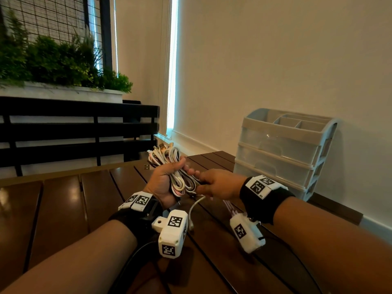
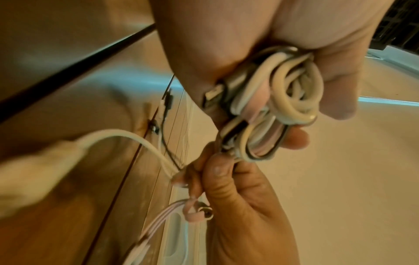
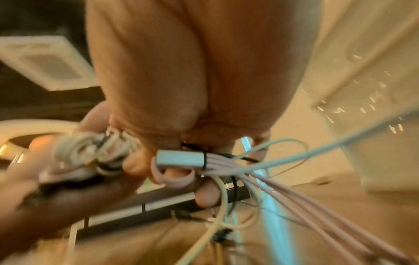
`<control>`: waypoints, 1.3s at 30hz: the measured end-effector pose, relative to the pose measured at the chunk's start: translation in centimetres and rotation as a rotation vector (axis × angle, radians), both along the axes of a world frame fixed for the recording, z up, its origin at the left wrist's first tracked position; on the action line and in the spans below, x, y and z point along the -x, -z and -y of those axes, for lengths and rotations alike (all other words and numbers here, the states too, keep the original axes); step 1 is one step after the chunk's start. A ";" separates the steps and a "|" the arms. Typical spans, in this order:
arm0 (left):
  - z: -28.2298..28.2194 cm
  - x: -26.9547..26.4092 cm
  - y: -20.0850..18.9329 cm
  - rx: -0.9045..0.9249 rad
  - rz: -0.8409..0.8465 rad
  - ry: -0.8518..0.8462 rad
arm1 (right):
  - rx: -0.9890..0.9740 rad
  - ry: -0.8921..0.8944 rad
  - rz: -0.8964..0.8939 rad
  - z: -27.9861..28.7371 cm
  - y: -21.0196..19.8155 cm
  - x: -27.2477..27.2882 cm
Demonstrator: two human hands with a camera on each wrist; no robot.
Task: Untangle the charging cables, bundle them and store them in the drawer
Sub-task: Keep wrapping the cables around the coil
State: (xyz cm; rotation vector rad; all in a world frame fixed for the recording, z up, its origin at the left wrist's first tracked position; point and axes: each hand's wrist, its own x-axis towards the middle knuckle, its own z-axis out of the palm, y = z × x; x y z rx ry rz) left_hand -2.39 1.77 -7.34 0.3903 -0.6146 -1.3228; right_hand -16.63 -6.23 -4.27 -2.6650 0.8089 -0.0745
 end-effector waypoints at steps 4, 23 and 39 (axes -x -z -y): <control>-0.5 0.5 -0.4 0.008 -0.018 -0.001 | 0.494 -0.020 -0.088 0.1 -0.1 -0.1; 0.9 -0.8 0.5 -0.008 -0.033 -0.164 | 0.569 0.007 -0.254 2.9 0.0 1.9; 1.1 -1.0 0.6 -0.006 -0.038 -0.205 | 0.645 0.154 -0.552 4.1 -0.2 3.6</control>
